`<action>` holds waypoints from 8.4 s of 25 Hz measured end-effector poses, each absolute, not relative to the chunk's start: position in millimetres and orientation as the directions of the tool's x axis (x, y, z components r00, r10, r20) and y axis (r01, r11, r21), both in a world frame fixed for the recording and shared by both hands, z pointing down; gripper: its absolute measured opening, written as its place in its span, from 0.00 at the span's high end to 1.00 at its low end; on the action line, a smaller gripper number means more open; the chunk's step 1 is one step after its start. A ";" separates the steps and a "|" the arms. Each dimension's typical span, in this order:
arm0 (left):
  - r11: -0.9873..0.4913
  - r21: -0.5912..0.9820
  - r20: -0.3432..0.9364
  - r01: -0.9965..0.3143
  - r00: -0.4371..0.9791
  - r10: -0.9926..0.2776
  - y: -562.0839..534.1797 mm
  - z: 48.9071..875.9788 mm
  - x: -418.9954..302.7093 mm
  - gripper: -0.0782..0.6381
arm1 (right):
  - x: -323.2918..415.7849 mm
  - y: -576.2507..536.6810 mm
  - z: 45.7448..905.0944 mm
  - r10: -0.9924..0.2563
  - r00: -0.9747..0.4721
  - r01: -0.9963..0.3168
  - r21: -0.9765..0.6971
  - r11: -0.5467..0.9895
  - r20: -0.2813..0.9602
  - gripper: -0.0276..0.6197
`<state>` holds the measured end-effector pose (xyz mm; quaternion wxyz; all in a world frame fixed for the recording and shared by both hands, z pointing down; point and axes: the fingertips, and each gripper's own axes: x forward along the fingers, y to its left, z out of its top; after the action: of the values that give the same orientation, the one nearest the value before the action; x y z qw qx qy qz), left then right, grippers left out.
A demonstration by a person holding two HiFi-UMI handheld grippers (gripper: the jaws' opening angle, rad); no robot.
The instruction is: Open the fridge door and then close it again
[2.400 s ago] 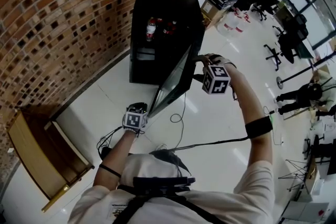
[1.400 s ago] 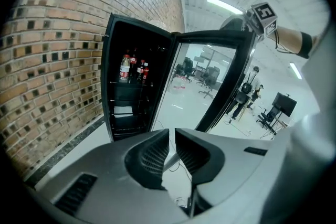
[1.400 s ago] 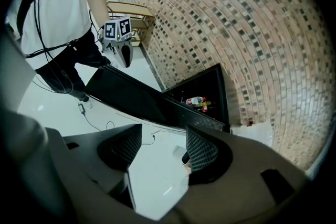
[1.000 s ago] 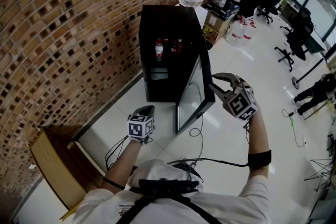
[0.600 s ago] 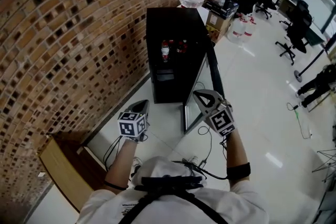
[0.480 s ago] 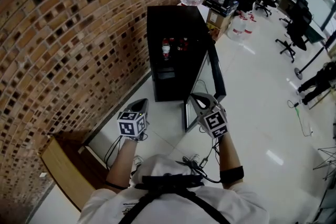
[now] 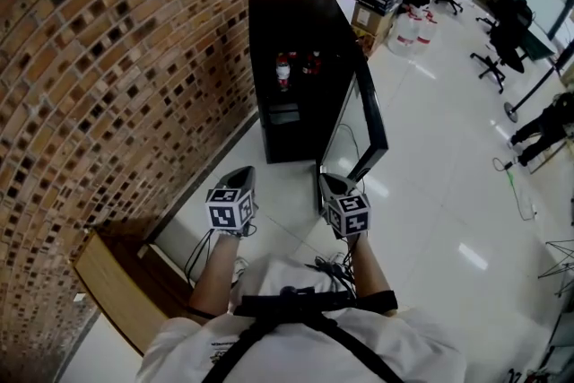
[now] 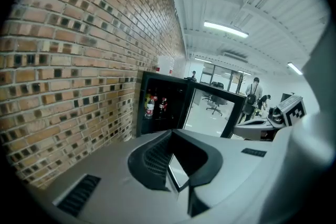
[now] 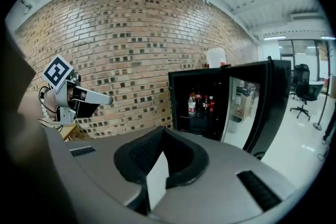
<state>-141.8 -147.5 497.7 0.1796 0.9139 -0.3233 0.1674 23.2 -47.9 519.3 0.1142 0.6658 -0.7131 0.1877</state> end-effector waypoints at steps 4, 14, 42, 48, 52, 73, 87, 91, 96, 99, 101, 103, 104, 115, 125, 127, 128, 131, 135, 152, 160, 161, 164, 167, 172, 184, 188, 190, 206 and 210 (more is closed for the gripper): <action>-0.727 0.227 0.433 -0.648 0.736 -0.521 -144.9 505.3 -138.9 0.89 | 25.1 -44.4 532.6 -0.900 -0.082 -0.992 -0.123 0.032 0.427 0.92; -0.739 0.213 0.436 -0.640 0.739 -0.514 -139.6 507.2 -132.5 0.89 | 38.7 -40.4 529.0 -0.904 -0.059 -0.993 -0.119 0.009 0.424 0.92; -0.720 0.269 0.440 -0.640 0.747 -0.499 -136.5 518.1 -129.2 0.89 | 97.2 14.9 574.6 -0.870 0.016 -0.984 -0.145 -0.100 0.493 0.91; -0.740 0.223 0.462 -0.635 0.737 -0.494 -143.7 516.0 -118.4 0.89 | 140.2 41.4 637.3 -0.774 0.023 -0.986 -0.114 -0.123 0.632 0.64; -0.774 0.214 0.478 -0.596 0.755 -0.449 -142.4 515.5 -95.3 0.88 | 173.6 38.0 690.6 -0.722 -0.002 -0.994 -0.080 -0.074 0.692 0.57; -0.787 0.246 0.579 -0.566 0.737 -0.349 -124.5 599.4 -24.6 0.81 | 203.5 -34.1 836.3 -0.618 -0.241 -0.949 -0.046 0.313 0.749 0.57; -0.726 0.293 0.611 -0.622 0.706 -0.358 -153.3 638.3 -63.8 0.82 | 124.6 -99.1 841.9 -0.607 -0.221 -0.970 -0.110 0.215 0.763 0.53; -0.710 0.309 0.627 -0.633 0.697 -0.348 -165.3 665.9 -71.9 0.82 | 95.4 -128.6 840.1 -0.609 -0.199 -0.979 -0.130 0.155 0.768 0.53; -0.695 0.335 0.617 -0.636 0.706 -0.348 -191.6 679.5 -84.5 0.82 | 64.8 -166.3 843.9 -0.623 -0.141 -0.989 -0.132 0.061 0.770 0.52; -0.670 0.351 0.599 -0.654 0.707 -0.376 -212.7 678.3 -97.7 0.82 | 51.1 -195.8 845.6 -0.640 -0.100 -0.989 -0.145 -0.017 0.762 0.52; -0.652 0.369 0.588 -0.663 0.709 -0.389 -223.5 676.9 -107.4 0.82 | 44.7 -216.8 846.9 -0.648 -0.070 -0.985 -0.153 -0.073 0.758 0.51; -0.637 0.376 0.583 -0.673 0.706 -0.402 -233.3 676.4 -118.8 0.82 | 35.9 -237.2 850.5 -0.646 -0.052 -0.979 -0.168 -0.120 0.761 0.51; -0.630 0.378 0.583 -0.678 0.703 -0.407 -238.2 676.7 -124.2 0.82 | 31.6 -247.1 852.6 -0.643 -0.048 -0.973 -0.181 -0.143 0.764 0.51; -0.565 0.404 0.556 -0.719 0.684 -0.472 -294.8 677.6 -164.2 0.82 | 10.2 -361.8 854.5 -0.639 0.058 -0.915 -0.215 -0.340 0.767 0.49; -0.523 0.418 0.540 -0.743 0.666 -0.515 -329.6 675.3 -191.6 0.82 | 16.1 -434.5 860.2 -0.559 0.115 -0.842 -0.218 -0.494 0.821 0.48; -0.514 0.413 0.546 -0.752 0.656 -0.521 -334.8 677.9 -200.5 0.82 | 17.7 -440.5 860.7 -0.544 0.131 -0.827 -0.211 -0.520 0.829 0.48; -0.512 0.406 0.550 -0.757 0.649 -0.525 -337.6 679.2 -204.6 0.82 | 18.5 -445.3 860.6 -0.545 0.137 -0.822 -0.212 -0.529 0.827 0.48; -0.503 0.398 0.560 -0.767 0.637 -0.530 -344.0 682.0 -214.1 0.82 | 19.2 -461.1 861.2 -0.560 0.142 -0.805 -0.234 -0.545 0.817 0.48; -0.489 0.408 0.563 -0.771 0.634 -0.530 -347.6 686.0 -219.7 0.82 | 26.6 -472.0 861.5 -0.554 0.171 -0.786 -0.226 -0.575 0.815 0.48; -0.455 0.426 0.586 -0.782 0.622 -0.520 -341.6 703.1 -234.8 0.82 | 32.7 -490.8 862.3 -0.547 0.187 -0.768 -0.226 -0.599 0.816 0.48; -0.456 0.429 0.576 -0.780 0.625 -0.527 -331.5 692.3 -233.5 0.82 | 36.6 -475.7 838.7 -0.611 0.179 -0.845 -0.198 -0.497 0.772 0.50; -0.459 0.430 0.573 -0.777 0.628 -0.527 -328.7 687.0 -231.2 0.82 | 36.8 -466.6 830.8 -0.615 0.175 -0.852 -0.195 -0.486 0.768 0.50; -0.477 0.427 0.558 -0.768 0.639 -0.530 -319.3 664.4 -220.8 0.82 | 30.1 -436.9 799.1 -0.637 0.117 -0.860 -0.243 -0.449 0.762 0.50; -0.513 0.408 0.527 -0.755 0.653 -0.544 -318.3 635.0 -204.8 0.82 | 39.5 -423.6 747.0 -0.720 0.089 -0.863 -0.307 -0.400 0.688 0.56; -0.546 0.368 0.496 -0.753 0.656 -0.569 -299.3 588.1 -190.3 0.82 | 56.3 -365.3 671.9 -0.782 0.096 -0.876 -0.321 -0.360 0.616 0.60; -0.646 0.270 0.444 -0.714 0.688 -0.575 -233.3 519.5 -128.0 0.82 | 66.5 -219.5 547.6 -0.880 0.037 -0.946 -0.268 -0.184 0.473 0.77; -0.673 0.266 0.410 -0.690 0.713 -0.569 -218.8 506.8 -111.4 0.87 | 80.9 -177.6 538.1 -0.890 0.048 -0.946 -0.265 -0.186 0.453 0.89; -0.683 0.271 0.393 -0.678 0.726 -0.564 -211.4 503.8 -106.6 0.89 | 86.0 -156.0 538.0 -0.891 0.053 -0.945 -0.265 -0.190 0.451 0.95; -0.715 0.234 0.411 -0.659 0.733 -0.541 -162.0 518.7 -97.9 0.89 | 70.4 -76.6 538.1 -0.908 0.017 -0.950 -0.277 -0.146 0.418 0.96; -0.715 0.235 0.413 -0.658 0.733 -0.540 -158.5 519.4 -99.9 0.89 | 69.0 -73.8 538.6 -0.907 0.020 -0.951 -0.272 -0.147 0.420 0.96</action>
<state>-99.9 -158.5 519.4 0.1860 0.9122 -0.3284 0.1595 69.0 -73.8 538.6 0.0426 0.7127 -0.6519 0.2555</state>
